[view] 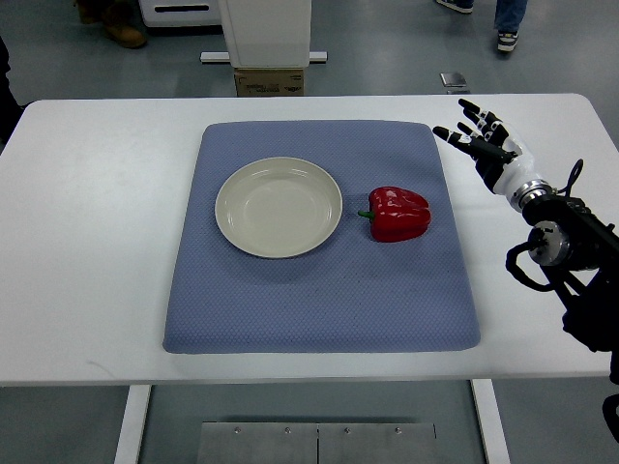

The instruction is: Place red pepper on plate with right hand

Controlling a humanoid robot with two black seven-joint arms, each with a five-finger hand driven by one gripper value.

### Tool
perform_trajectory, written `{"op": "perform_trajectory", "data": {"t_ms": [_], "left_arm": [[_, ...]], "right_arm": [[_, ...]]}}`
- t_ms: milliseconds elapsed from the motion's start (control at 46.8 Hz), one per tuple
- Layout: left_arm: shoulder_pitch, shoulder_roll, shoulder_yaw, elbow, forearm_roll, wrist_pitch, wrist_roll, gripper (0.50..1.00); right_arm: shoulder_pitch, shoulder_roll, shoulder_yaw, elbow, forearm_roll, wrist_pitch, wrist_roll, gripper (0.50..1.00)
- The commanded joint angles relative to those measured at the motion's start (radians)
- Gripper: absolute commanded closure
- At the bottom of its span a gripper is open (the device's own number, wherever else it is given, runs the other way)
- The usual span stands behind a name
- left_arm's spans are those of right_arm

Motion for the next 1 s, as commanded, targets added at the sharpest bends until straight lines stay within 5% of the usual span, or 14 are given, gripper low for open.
{"op": "perform_trajectory", "data": {"t_ms": [0, 983], "left_arm": [[-0.001, 0.000, 0.000, 0.000, 0.003, -0.002, 0.000, 0.500], [0.002, 0.000, 0.000, 0.000, 0.001, 0.000, 0.001, 0.500]], "right_arm": [[0.001, 0.000, 0.000, 0.001, 0.000, 0.000, 0.001, 0.500], [0.001, 0.003, -0.021, 0.002, 0.000, 0.000, -0.001, 0.500]]}}
